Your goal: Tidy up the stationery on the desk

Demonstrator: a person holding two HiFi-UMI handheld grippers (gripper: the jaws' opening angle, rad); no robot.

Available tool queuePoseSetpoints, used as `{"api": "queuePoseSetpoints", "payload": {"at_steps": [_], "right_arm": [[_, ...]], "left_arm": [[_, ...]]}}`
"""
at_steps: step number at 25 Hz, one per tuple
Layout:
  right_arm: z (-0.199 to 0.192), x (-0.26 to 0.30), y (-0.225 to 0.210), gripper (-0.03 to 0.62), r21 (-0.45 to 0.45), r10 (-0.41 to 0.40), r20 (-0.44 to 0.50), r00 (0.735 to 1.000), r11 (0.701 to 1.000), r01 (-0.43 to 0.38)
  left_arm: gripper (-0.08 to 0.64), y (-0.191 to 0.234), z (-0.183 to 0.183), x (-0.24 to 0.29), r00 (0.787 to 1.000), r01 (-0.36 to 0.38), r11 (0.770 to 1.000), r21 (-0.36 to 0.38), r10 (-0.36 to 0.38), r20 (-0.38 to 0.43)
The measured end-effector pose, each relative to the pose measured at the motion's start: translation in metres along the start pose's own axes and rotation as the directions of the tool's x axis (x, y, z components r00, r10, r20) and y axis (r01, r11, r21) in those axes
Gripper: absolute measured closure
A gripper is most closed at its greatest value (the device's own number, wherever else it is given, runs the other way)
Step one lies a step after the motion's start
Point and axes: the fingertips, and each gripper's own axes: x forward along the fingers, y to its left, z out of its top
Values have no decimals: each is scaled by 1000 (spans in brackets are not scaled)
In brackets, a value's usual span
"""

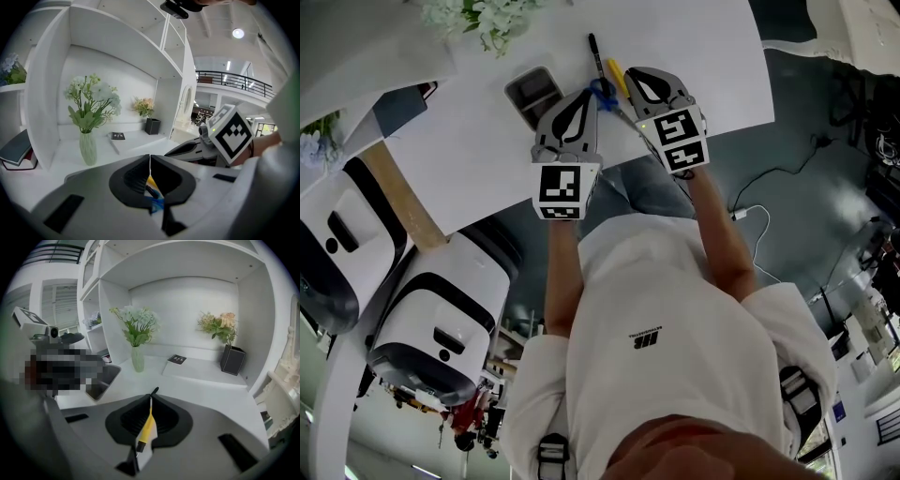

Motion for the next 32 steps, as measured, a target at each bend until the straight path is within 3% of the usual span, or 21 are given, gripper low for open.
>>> {"api": "queuePoseSetpoints", "payload": {"at_steps": [15,32], "right_arm": [[-26,38,-5,591,-16,29,-87,996,999,-31],[-45,73,-1,523,-1,93,-178,980,995,-95]], "left_arm": [[560,2,-12,24,998,8,1000,-11,-9,-58],[560,6,-15,36,997,5,1000,-14,-6,-82]]}}
